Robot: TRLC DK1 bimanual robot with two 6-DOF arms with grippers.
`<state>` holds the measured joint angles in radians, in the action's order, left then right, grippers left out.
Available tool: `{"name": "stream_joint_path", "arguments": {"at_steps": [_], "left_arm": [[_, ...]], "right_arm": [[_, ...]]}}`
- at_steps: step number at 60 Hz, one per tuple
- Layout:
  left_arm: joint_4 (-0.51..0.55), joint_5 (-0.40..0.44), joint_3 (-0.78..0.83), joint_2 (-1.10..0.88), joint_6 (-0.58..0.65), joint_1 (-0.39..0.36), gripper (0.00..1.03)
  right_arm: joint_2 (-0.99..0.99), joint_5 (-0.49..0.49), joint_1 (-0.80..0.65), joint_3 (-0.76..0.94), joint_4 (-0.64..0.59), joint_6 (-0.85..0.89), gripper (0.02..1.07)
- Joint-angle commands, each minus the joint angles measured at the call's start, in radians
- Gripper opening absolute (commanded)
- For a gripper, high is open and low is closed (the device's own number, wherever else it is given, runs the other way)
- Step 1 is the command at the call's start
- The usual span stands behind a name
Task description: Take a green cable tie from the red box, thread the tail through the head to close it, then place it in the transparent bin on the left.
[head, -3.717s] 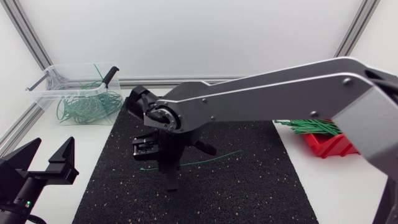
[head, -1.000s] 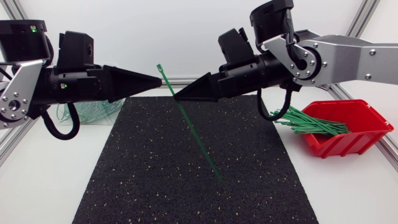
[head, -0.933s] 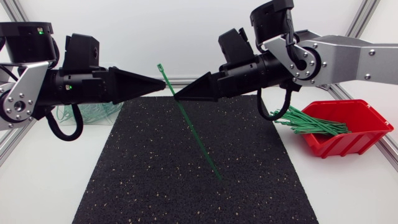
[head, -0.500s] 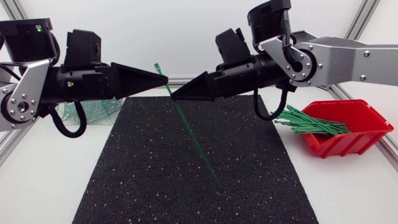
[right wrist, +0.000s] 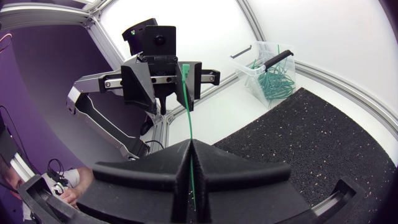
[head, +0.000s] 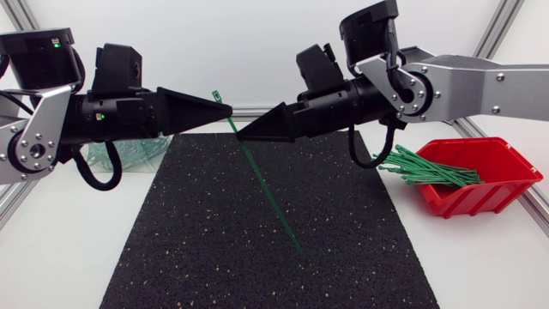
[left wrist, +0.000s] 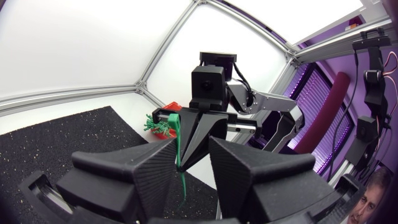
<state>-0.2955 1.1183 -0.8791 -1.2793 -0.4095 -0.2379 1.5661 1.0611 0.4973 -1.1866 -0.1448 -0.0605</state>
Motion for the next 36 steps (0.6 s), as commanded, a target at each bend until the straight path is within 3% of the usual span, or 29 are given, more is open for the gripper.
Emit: {"name": "stream_joint_path", "arguments": {"at_steps": [1, 10, 36], "left_arm": [[-0.027, 0.012, 0.02, -0.014, -0.038, 0.0, 0.33], [-0.033, 0.012, 0.028, -0.014, -0.045, 0.003, 0.24], [-0.045, 0.011, 0.035, -0.015, -0.055, 0.012, 0.23]], "right_arm": [[0.023, -0.007, 0.012, 0.03, 0.016, -0.024, 0.08], [0.025, -0.009, 0.012, 0.031, 0.027, -0.035, 0.08], [0.0, -0.009, -0.002, 0.064, 0.071, -0.073, 0.08]]}}
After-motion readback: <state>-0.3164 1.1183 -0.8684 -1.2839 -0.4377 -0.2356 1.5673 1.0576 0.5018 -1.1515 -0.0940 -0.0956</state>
